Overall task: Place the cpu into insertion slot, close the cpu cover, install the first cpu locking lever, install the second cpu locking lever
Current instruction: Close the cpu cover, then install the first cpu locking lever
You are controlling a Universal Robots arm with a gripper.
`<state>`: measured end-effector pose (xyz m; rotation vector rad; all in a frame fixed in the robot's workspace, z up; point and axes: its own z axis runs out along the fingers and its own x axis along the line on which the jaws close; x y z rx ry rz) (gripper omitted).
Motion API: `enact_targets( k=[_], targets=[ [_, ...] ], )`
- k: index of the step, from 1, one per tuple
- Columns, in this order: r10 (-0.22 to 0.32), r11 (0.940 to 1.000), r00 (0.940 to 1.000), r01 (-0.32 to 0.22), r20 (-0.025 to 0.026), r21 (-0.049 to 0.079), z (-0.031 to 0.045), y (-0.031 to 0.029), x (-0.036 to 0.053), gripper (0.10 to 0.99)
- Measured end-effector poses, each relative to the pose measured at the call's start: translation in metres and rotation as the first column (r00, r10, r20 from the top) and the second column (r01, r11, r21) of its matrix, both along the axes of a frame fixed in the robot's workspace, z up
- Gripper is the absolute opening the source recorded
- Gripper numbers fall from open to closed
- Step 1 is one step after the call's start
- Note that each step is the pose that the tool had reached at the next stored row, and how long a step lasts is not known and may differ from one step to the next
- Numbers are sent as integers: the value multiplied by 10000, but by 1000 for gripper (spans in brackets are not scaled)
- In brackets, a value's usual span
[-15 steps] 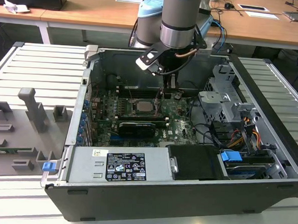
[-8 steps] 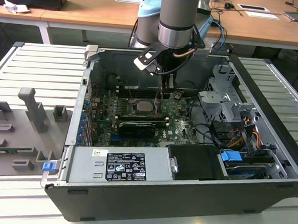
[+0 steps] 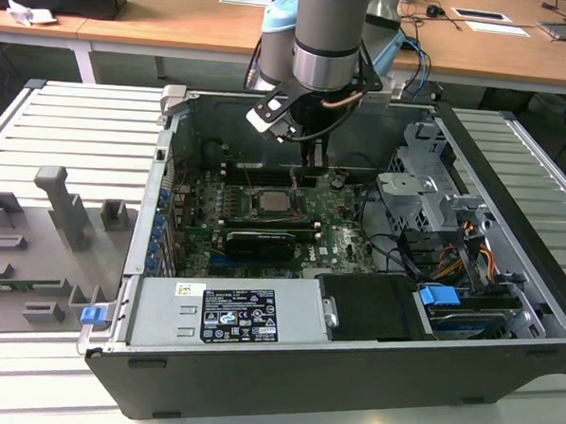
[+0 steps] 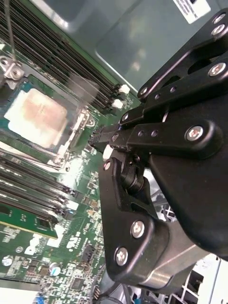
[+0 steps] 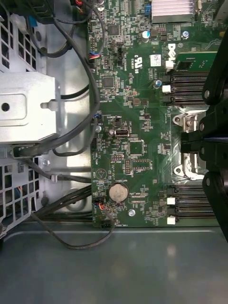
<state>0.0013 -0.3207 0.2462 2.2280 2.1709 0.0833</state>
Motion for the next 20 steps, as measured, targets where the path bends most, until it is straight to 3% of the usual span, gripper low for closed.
enact_targets(
  k=[2, 6, 10, 14, 20],
  targets=[
    [-1, 10000, 10000, 1, 1, -1, -1, 0, -47, 106],
    [50, 10000, 10000, -50, 0, 8, -65, 0, -252, 106],
    [273, 9996, 9996, -273, 1, 24, -95, 0, -349, 106],
    [282, 9996, 9996, -282, 1, 24, -97, 1, -411, 106],
    [284, 9996, 9996, -284, 1, 24, -97, 0, -431, 106]
  ],
)
